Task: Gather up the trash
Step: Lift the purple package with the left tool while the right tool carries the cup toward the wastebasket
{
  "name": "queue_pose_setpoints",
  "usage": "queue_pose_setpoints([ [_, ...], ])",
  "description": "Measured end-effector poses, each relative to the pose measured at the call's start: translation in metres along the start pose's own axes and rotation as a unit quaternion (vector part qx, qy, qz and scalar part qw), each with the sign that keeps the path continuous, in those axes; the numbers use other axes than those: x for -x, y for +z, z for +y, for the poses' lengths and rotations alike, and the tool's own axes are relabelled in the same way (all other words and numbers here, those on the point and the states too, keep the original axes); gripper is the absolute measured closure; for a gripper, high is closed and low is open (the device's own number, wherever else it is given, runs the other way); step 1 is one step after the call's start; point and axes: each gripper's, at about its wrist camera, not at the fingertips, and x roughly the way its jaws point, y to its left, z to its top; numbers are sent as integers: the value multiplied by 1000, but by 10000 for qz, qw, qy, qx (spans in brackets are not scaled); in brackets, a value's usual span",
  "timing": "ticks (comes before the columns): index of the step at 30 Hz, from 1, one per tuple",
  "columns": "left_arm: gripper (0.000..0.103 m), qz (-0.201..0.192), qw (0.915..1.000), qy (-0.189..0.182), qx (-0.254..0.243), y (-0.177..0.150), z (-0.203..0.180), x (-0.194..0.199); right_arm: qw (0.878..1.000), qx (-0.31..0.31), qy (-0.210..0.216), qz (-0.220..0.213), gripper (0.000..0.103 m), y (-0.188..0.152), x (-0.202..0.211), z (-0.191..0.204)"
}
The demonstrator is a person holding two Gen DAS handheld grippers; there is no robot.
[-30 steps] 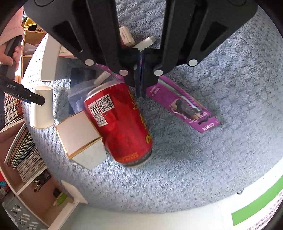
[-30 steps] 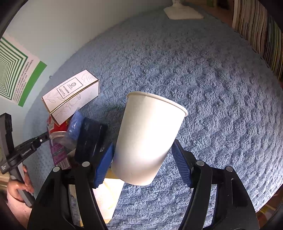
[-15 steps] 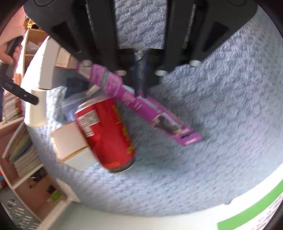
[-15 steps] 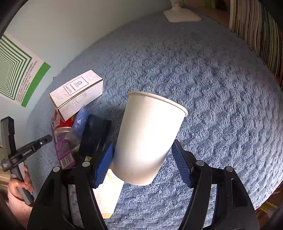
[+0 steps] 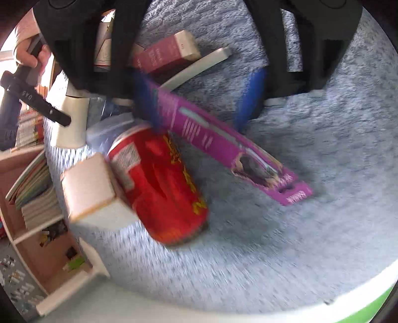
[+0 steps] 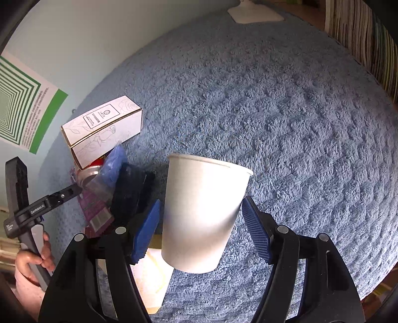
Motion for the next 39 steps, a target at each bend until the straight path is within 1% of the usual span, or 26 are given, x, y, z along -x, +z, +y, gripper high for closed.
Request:
queue_pose_setpoints([
  [1, 62, 79, 9999, -74, 27, 1, -2, -7, 10000, 9, -5, 5, 34, 3, -2, 1],
  [2, 63, 174, 9995, -233, 90, 1, -3, -16, 10000, 14, -6, 13, 34, 6, -3, 0],
  [3, 63, 190, 9994, -270, 128, 2, -4, -20, 10000, 3, -14, -1, 34, 8, -3, 0],
  [5, 63, 113, 9997, -188, 113, 7, -9, -21, 10000, -31, 4, -5, 34, 13, -4, -1],
  [8, 63, 160, 9994, -273, 166, 14, -13, -25, 10000, 21, 36, 30, 35, 16, -6, -4],
  [10, 69, 141, 9995, -257, 128, 16, -17, -26, 10000, 80, 23, 2, 36, 16, -6, -3],
  [11, 72, 77, 9996, -249, 93, 17, -18, -24, 9999, 96, 24, -17, 38, 14, -4, -4],
  [12, 81, -4, 9996, -275, 38, 18, -20, -20, 9999, 111, 22, -34, 41, 14, -3, -4],
  [13, 86, 2, 9995, -311, 23, 19, -21, -20, 9999, 128, 33, -51, 42, 13, 0, -6],
  [15, 88, -50, 9995, -325, 24, 20, -20, -18, 9998, 149, 49, -82, 45, 12, 5, -10],
  [19, 90, -76, 9992, -391, 30, 17, -17, -12, 9997, 149, 110, -137, 46, 8, 19, -16],
  [21, 91, -106, 9991, -411, 29, 13, -15, -5, 9996, 147, 137, -209, 47, 7, 28, -18],
  [25, 91, -259, 9990, -348, -129, 4, -15, 16, 9991, 159, 161, -369, 47, 4, 50, -28],
  [32, 91, -716, 9963, -166, -449, -2, -21, 61, 9974, 185, 165, -674, 47, -9, 91, -44],
  [36, 91, -934, 9927, -58, -767, -6, -37, 83, 9962, 157, 187, -837, 47, -22, 116, -54],
  [39, 91, -1007, 9902, -26, -964, -13, -52, 92, 9951, 87, 191, -969, 47, -37, 135, -67],
])
